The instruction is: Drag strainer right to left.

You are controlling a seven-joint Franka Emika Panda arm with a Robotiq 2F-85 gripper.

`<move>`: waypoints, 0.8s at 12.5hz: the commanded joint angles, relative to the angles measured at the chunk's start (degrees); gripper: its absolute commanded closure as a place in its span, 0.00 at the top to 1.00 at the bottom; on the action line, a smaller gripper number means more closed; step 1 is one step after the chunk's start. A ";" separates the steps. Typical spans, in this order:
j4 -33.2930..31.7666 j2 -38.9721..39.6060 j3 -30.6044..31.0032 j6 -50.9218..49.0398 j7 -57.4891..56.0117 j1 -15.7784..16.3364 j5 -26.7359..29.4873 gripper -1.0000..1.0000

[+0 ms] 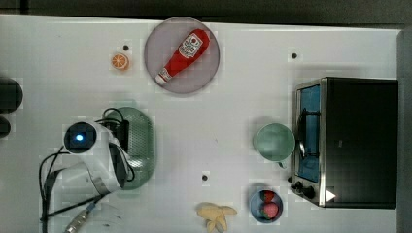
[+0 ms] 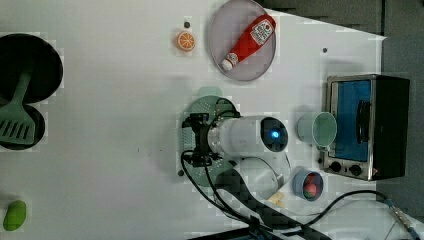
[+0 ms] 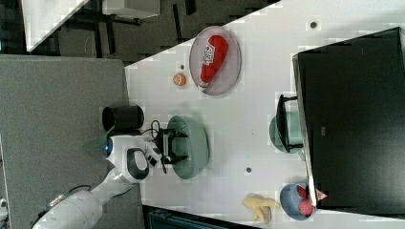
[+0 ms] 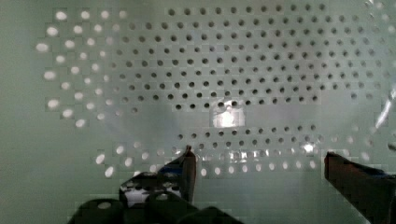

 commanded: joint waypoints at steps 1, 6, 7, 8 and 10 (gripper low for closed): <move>3.75 0.62 0.19 0.66 6.17 2.60 -1.06 1.00; 8.61 3.67 0.17 0.55 7.60 5.92 -1.05 1.00; 9.48 4.25 0.17 0.57 7.66 6.41 -1.05 1.00; 10.43 4.73 0.16 0.52 7.71 6.82 -1.02 1.00; 11.54 5.49 0.18 0.09 7.82 7.47 -0.96 1.00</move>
